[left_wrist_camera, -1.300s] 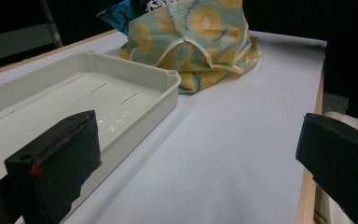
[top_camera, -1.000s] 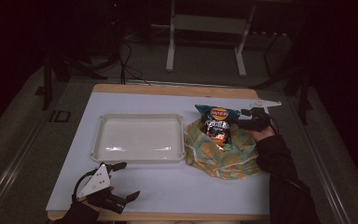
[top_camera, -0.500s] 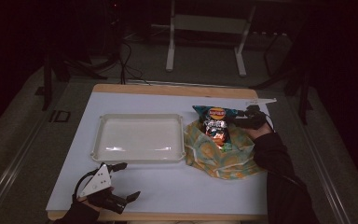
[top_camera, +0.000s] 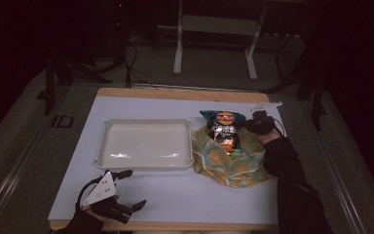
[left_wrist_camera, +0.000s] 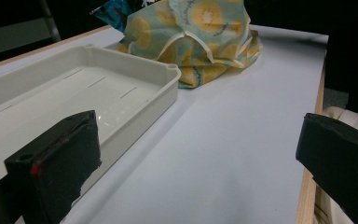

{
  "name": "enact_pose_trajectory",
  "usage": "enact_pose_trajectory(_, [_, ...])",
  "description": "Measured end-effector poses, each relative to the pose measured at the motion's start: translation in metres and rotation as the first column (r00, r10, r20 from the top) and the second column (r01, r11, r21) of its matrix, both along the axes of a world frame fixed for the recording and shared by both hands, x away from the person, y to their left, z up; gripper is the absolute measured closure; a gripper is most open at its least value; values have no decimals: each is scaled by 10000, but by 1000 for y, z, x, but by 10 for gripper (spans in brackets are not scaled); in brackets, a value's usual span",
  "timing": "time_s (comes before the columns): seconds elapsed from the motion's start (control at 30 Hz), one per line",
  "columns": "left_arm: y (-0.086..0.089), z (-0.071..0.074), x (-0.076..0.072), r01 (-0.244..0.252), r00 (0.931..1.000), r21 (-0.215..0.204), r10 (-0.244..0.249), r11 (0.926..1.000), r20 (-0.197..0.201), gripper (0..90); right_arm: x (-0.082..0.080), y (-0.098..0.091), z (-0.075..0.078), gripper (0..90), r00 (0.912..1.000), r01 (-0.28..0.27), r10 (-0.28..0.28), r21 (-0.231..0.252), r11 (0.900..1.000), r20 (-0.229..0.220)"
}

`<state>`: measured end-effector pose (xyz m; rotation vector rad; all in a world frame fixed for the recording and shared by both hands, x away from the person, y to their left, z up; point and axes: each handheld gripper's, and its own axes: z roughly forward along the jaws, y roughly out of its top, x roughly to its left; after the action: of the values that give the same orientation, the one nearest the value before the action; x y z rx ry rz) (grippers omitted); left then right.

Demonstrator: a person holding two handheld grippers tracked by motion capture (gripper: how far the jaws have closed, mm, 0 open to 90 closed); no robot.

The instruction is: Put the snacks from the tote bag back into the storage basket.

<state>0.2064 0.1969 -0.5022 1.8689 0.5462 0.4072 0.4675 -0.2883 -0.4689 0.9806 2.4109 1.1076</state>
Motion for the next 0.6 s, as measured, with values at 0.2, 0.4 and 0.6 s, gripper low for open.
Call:
enact_pose_trajectory(0.2, [0,0,0,-5,10000,-1,5,10000,21,3,-6,0,7,900,9998,-105,103,146,9998,175])
enact_pose_trajectory(0.4, [0,0,0,-34,10000,-6,34,10000,25,3,-13,2,18,900,9989,-311,299,313,9990,372])
enact_pose_trajectory(0.6, [0,0,1,-42,10000,-11,42,10000,19,3,-21,3,32,900,9968,-576,532,740,9956,597])
